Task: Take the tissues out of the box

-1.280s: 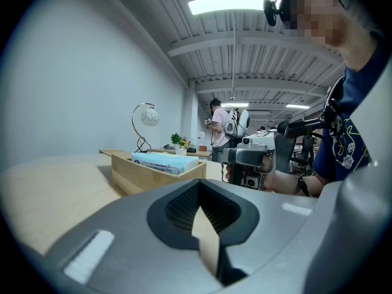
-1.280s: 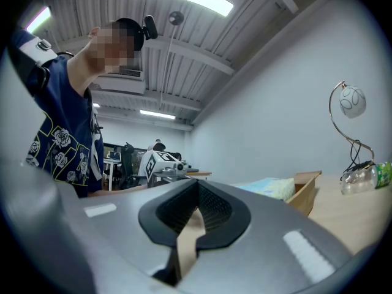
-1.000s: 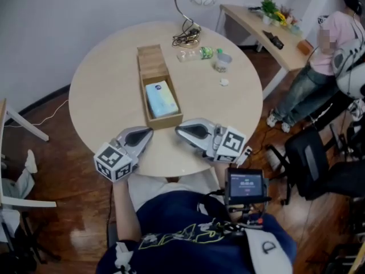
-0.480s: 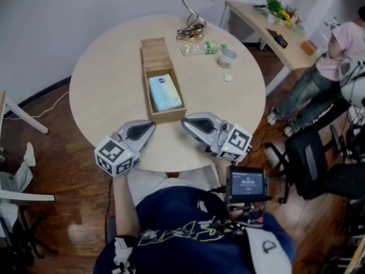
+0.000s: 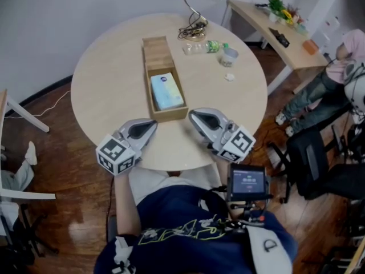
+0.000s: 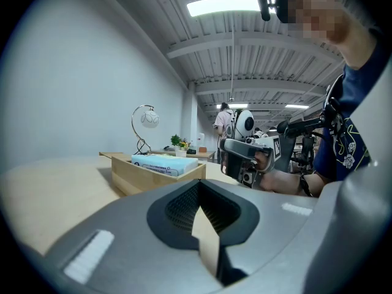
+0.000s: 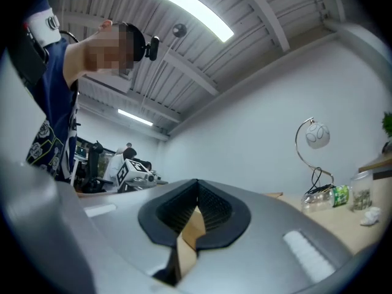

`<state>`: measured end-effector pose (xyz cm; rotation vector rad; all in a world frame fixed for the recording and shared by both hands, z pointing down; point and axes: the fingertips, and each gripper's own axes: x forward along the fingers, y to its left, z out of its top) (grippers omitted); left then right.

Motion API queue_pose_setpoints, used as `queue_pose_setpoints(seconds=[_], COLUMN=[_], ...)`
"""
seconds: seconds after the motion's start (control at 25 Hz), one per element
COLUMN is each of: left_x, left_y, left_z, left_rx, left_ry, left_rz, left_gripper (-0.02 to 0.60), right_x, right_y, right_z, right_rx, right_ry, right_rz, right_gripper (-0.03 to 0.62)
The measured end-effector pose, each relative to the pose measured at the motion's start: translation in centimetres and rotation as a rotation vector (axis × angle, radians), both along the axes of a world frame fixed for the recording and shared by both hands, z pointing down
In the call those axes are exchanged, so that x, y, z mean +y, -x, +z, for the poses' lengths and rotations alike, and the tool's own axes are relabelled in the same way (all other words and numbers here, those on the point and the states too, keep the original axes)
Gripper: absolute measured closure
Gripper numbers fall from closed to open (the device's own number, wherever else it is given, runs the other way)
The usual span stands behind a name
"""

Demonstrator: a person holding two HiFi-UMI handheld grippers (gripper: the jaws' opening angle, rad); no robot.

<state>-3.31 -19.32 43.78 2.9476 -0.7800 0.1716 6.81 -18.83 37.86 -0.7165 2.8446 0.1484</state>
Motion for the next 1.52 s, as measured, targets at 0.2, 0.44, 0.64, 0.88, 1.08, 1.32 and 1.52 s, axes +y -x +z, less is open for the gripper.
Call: queue_pose_setpoints(seconds=[0.2,0.44,0.64,0.88,1.08,1.32,1.52], left_x=[-0.1,0.1,0.0,0.0,0.1,0.1,0.2], left_y=[-0.1,-0.1,-0.1,-0.1,-0.1,-0.1,-0.1], left_z=[0.1,0.1,0.0,0.0,-0.1,0.0,-0.1], left_rx=[0.000,0.001,-0.001,0.002,0.004,0.003,0.004], left_ry=[0.000,0.001,0.001,-0.001,-0.005,-0.007,-0.010], left_rz=[0.002,0.001,0.001,0.000,0.002,0.000,0.000], left_gripper=[0.581,0.581,0.581,0.581,0.581,0.581,0.581], right_x=[-0.5,0.8,0.5,2.7,3.5,0.7,-0.7], right_y=[0.0,1.4,2.1,2.8,1.8,0.9,2.6], right_z=[0.5,0.6,1.0,0.2,-1.0,-1.3,-1.4], right_rx=[0.012,0.022,0.043,-0.055,-0.138,-0.104,0.000], right_ry=[0.017,0.036,0.052,0.109,0.064,0.096,0.096], right_rz=[0.013,-0.114,-0.093,-0.292,-0.309,-0.096,-0.010], right_gripper=[0.594,0.594,0.594,0.594,0.594,0.570,0.333])
